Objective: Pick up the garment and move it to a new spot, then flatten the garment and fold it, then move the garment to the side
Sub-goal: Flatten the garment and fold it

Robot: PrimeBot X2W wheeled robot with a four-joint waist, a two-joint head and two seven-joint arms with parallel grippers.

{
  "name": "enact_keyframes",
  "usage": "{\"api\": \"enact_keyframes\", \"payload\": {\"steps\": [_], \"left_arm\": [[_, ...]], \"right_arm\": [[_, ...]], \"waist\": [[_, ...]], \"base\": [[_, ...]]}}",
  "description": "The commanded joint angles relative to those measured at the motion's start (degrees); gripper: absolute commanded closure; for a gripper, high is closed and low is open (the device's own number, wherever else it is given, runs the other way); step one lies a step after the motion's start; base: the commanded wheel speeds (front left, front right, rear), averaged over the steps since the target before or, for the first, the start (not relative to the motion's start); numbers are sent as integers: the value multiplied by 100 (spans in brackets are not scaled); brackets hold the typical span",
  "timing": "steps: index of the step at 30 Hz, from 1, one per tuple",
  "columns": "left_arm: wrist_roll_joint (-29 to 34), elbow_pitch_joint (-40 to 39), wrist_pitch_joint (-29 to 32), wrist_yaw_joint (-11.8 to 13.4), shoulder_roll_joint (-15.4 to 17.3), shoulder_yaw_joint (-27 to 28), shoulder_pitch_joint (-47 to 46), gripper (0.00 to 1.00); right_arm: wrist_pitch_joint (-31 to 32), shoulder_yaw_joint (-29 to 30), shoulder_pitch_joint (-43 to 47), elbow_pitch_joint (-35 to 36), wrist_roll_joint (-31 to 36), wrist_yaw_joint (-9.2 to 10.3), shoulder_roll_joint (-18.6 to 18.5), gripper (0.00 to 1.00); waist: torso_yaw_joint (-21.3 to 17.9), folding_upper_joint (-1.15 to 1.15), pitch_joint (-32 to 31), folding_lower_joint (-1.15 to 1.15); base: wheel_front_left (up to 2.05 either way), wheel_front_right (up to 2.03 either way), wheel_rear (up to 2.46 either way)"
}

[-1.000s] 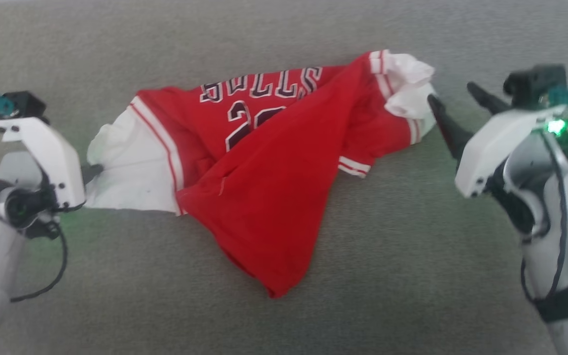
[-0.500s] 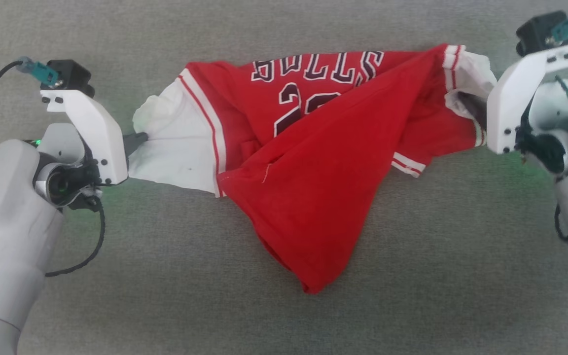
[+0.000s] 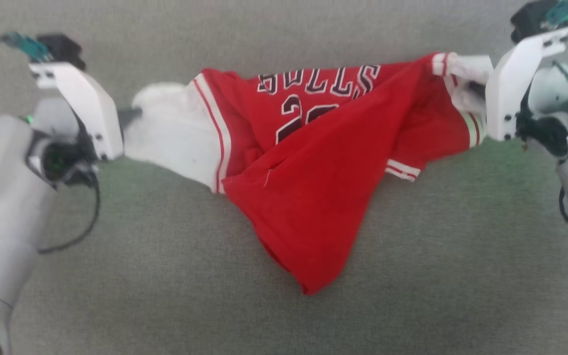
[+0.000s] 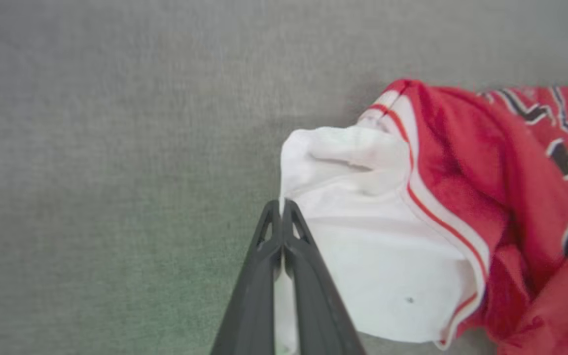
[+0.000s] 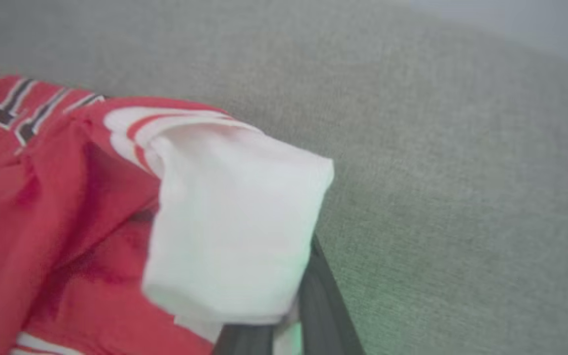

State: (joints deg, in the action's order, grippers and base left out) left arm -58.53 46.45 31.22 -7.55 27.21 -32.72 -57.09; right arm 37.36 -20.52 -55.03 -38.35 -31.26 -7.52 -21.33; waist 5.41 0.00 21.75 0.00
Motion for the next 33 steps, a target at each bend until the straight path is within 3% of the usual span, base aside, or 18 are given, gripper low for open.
{"api": "enact_keyframes", "payload": {"steps": [1, 9, 19, 33], "left_arm": [[-23, -52, -72, 17, 92, -7, -178, 100], [124, -355, -240, 17, 419, -101, -692, 100], [366, -718, -534, 16, 705, -168, -1268, 100], [784, -1151, -1541, 16, 911, -355, -1683, 100]], "right_arm": [[-45, -69, -129, 77, -132, 6, -41, 100], [-275, -384, -386, 482, -580, 6, -320, 100], [-1161, -720, -836, 823, -871, 6, -623, 100], [-2378, -1209, -1320, 689, -944, 6, -817, 100]], "waist": [[-88, 0, -243, 0], [-257, 0, -815, 0], [-408, 0, -1421, 0], [-510, 0, -1827, 0]], "base": [[0, 0, 0], [0, 0, 0], [0, 0, 0], [0, 0, 0]]}}
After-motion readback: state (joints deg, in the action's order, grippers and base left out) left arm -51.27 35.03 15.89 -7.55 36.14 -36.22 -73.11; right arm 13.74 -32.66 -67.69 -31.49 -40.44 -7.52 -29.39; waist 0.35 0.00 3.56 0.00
